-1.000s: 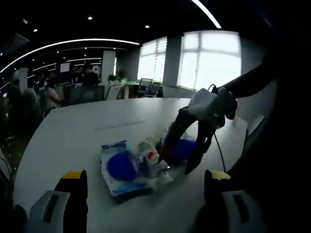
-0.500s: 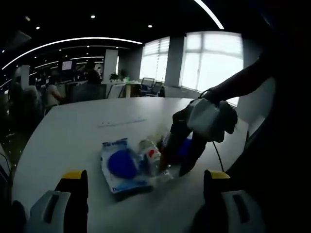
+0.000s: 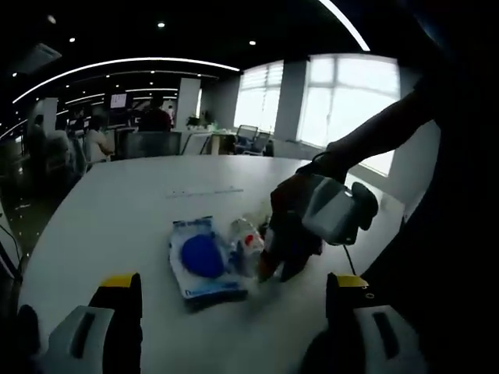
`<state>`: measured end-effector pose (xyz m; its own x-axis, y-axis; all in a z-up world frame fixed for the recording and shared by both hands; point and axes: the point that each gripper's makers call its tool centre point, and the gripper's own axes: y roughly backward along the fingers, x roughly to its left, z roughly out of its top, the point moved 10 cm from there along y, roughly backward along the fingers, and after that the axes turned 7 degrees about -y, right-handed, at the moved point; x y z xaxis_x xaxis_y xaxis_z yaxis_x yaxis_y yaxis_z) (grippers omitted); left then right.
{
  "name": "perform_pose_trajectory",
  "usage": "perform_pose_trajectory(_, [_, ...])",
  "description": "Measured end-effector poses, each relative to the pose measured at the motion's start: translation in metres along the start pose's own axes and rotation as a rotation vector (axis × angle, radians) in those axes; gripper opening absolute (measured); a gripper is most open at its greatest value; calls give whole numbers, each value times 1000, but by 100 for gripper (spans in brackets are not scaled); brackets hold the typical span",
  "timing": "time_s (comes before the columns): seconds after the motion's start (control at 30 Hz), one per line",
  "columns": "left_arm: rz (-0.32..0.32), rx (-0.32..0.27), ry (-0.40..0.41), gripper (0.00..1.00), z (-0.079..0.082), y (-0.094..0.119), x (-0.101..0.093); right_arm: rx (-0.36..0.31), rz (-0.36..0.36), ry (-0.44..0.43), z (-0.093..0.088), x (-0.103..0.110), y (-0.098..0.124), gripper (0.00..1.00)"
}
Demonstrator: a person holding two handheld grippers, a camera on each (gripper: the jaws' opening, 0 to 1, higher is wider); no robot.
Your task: Arrange the tabletop items into an orderly group along one side of the table until the central work area is clear of visible clutter.
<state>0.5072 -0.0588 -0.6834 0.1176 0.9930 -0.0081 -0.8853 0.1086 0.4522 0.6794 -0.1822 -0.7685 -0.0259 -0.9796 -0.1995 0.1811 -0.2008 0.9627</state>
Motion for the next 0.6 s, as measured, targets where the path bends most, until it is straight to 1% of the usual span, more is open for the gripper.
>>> perform_pose_trajectory(0.13, [9, 3, 8, 97, -1, 2, 2, -7, 2, 24, -1, -3, -2, 18])
perform_pose_trajectory(0.23, [11, 8, 12, 96, -2, 2, 3, -8, 16, 50, -2, -4, -4, 18])
perform_pose_trajectory(0.5, [23, 10, 17, 96, -2, 1, 8, -14, 37, 60, -3, -5, -4, 17])
perform_pose_trajectory(0.6, [23, 10, 17, 96, -1, -1, 7, -6, 39, 71, -2, -5, -4, 17])
